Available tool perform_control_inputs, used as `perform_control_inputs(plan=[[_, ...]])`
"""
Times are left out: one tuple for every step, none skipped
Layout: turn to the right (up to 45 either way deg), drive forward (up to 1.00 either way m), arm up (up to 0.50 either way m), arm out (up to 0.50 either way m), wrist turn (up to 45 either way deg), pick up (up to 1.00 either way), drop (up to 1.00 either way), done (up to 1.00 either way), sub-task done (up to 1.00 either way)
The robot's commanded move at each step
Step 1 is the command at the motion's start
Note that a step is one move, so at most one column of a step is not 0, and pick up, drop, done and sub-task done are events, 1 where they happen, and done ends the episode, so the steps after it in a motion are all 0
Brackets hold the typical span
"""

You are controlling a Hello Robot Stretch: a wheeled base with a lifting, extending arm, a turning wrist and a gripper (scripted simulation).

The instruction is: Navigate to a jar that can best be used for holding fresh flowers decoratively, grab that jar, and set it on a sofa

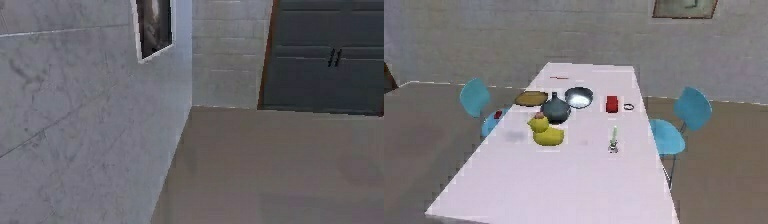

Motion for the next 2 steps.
perform_control_inputs(plan=[[21.0,0.00,0.00,0.00,0.0,0.00,0.00,0.00,0.00],[0.0,0.70,0.00,0.00,0.0,0.00,0.00,0.00,0.00]])
